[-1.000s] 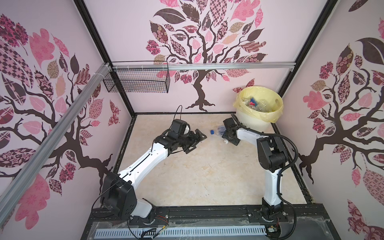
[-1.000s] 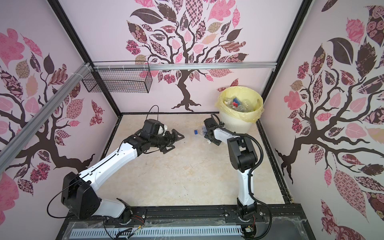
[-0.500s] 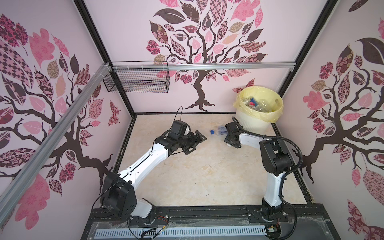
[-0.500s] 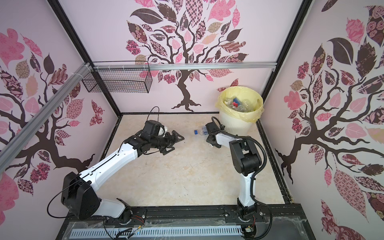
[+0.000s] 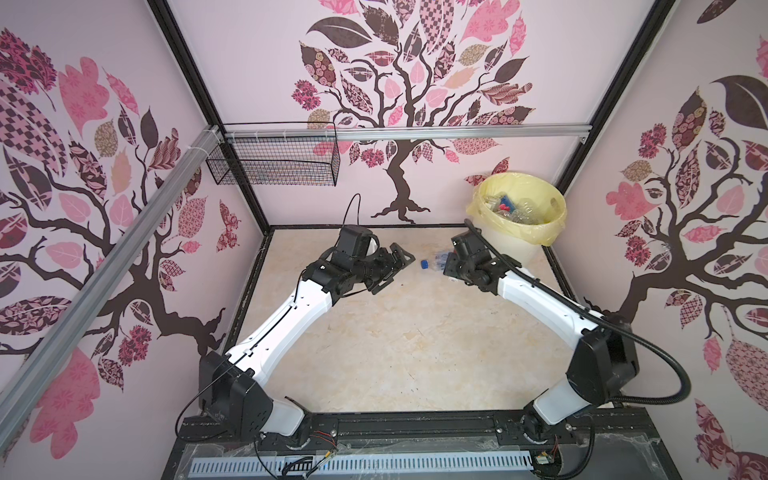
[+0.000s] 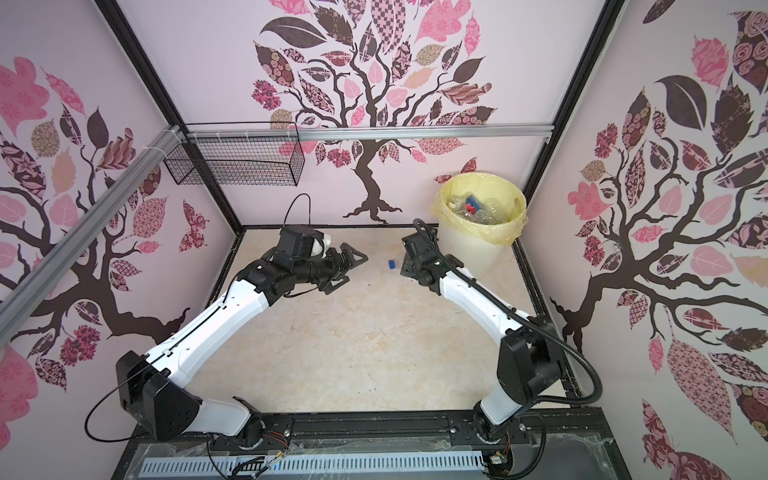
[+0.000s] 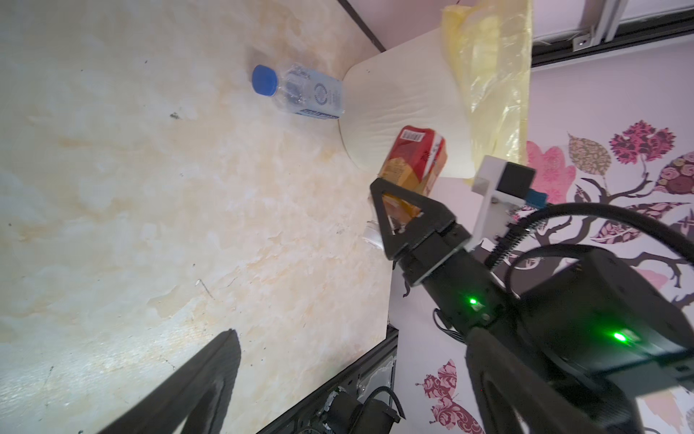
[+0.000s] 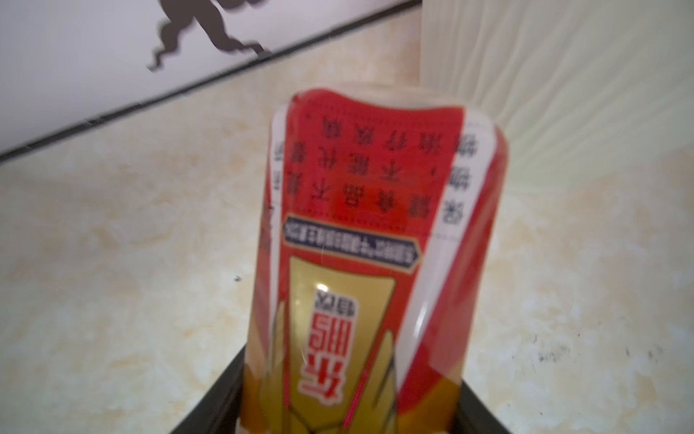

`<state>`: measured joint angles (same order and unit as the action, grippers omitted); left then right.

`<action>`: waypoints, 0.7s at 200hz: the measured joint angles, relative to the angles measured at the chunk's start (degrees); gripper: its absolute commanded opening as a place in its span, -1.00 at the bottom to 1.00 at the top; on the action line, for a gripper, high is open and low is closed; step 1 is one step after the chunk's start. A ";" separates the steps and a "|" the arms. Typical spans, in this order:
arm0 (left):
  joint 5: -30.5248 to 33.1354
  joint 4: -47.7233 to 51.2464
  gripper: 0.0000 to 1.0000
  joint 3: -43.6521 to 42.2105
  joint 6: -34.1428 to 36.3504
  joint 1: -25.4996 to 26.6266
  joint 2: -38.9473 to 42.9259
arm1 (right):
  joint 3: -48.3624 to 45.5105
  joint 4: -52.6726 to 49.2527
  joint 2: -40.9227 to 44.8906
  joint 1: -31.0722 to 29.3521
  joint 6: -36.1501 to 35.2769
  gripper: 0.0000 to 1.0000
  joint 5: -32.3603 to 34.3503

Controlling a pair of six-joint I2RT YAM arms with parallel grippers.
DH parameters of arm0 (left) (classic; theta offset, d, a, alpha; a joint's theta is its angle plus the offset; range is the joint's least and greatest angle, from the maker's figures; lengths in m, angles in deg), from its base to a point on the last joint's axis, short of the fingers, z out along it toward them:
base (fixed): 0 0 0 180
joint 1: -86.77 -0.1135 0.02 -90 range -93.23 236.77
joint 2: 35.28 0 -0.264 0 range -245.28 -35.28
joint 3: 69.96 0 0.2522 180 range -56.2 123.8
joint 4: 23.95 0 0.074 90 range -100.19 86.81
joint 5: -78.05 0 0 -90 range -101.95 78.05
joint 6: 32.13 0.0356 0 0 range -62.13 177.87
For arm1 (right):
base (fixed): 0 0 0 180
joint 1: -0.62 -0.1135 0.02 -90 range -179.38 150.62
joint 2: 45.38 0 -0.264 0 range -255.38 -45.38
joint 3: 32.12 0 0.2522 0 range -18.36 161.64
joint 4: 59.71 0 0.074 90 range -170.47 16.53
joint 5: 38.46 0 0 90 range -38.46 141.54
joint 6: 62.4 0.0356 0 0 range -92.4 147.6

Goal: Throw the plastic bottles in the bin
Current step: 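Carry the red-and-yellow bottle over the bin and open the right gripper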

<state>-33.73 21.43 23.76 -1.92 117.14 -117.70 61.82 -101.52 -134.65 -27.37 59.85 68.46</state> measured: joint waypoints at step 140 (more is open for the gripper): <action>1.09 0.72 0.94 3.50 -0.28 0.00 -0.13 | 73.61 -18.14 -35.28 23.80 -13.03 0.99 5.73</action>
<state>-32.64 22.15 27.26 -2.20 117.14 -117.83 135.44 -119.66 -169.93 -3.57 46.83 74.19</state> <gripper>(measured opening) 0.972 0.981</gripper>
